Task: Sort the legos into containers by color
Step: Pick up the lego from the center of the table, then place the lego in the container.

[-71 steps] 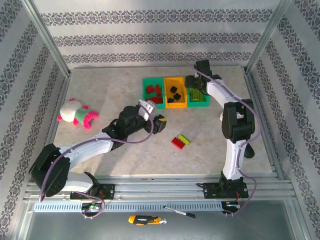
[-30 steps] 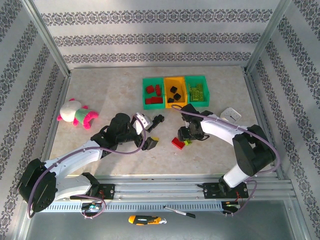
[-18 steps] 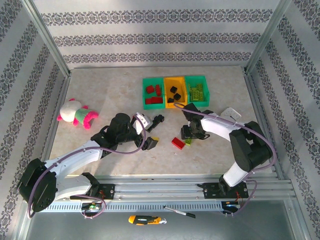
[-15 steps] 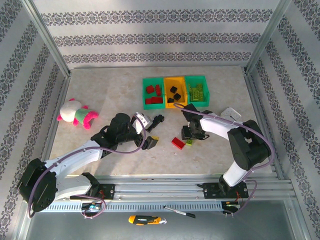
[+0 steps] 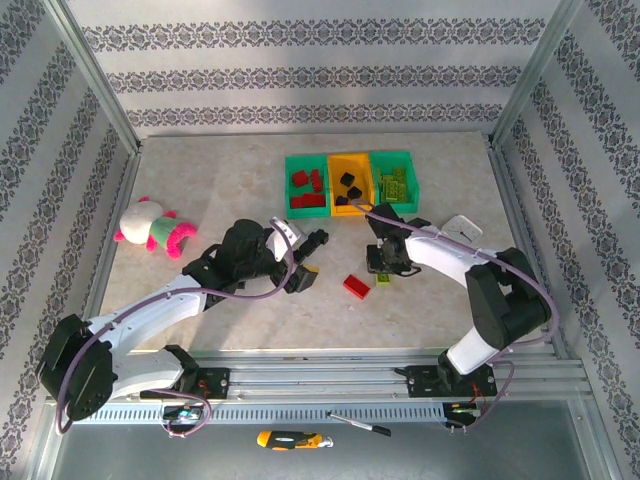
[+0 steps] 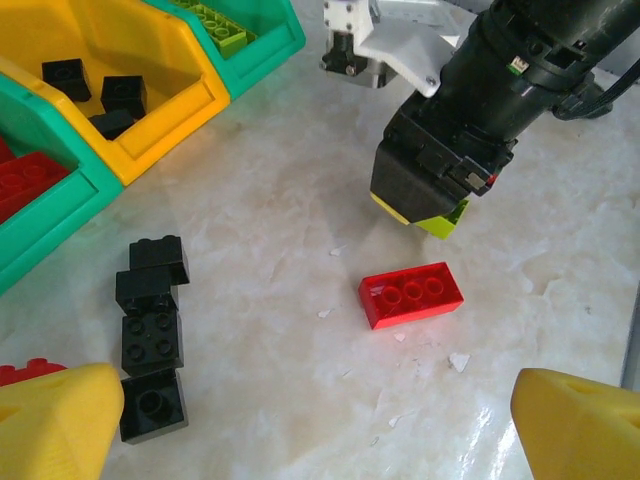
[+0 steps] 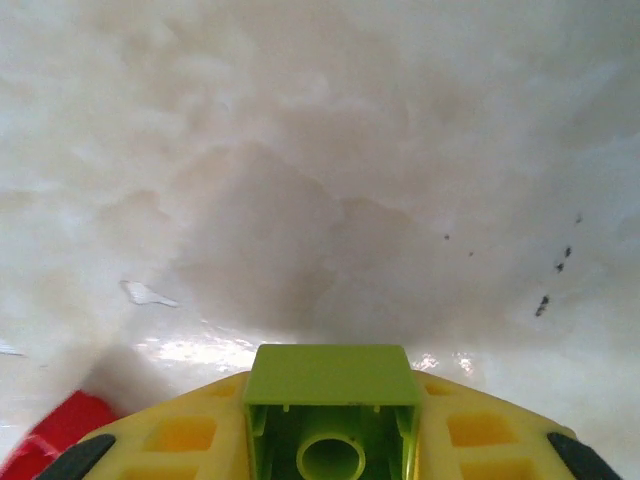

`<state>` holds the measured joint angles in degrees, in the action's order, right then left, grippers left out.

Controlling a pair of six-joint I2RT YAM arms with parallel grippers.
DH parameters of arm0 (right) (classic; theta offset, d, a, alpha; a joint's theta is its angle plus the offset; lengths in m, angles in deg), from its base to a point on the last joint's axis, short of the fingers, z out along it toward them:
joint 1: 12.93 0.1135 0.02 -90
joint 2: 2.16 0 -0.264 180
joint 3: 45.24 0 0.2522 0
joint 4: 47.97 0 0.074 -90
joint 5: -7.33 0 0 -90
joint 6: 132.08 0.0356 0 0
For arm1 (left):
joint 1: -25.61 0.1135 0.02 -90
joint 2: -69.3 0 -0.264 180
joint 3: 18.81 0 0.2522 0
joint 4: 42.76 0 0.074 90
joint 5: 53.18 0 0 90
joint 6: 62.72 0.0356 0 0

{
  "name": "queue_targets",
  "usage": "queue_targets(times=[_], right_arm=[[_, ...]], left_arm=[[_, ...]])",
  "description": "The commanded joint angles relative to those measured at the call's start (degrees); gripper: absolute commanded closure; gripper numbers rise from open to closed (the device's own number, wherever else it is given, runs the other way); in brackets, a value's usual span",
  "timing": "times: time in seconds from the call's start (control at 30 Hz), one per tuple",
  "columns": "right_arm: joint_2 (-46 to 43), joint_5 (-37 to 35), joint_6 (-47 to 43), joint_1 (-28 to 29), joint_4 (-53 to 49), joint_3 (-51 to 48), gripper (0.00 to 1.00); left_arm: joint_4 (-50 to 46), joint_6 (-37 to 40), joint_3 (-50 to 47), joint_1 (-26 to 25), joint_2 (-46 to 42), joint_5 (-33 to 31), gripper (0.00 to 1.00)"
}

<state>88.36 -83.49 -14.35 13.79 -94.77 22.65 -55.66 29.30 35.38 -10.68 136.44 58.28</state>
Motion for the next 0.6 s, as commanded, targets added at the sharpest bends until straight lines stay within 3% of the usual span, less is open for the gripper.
queue_targets(times=[0.0,0.13,0.27,0.33,0.57], right_arm=[[-3.40,-2.15,-0.69,-1.01,-0.86,3.63,0.75],[-3.22,-2.82,-3.54,-4.05,0.42,8.34,0.75],[0.44,-4.90,-7.97,-8.02,0.82,16.38,0.75],[3.66,-5.05,-11.27,-10.24,1.11,20.85,0.75],[16.82,-5.04,-20.64,-14.44,0.48,36.80,0.74]], left_arm=[[3.83,-4.43,2.20,-0.52,-0.99,0.93,0.01],[5.45,-11.27,4.06,-1.32,1.60,-0.55,0.01],[4.57,-13.29,7.49,-1.79,5.40,-1.12,0.01],[8.85,-14.44,6.69,-1.88,6.58,-0.93,0.01],[10.60,-16.75,10.60,-3.29,12.76,1.12,0.01]])
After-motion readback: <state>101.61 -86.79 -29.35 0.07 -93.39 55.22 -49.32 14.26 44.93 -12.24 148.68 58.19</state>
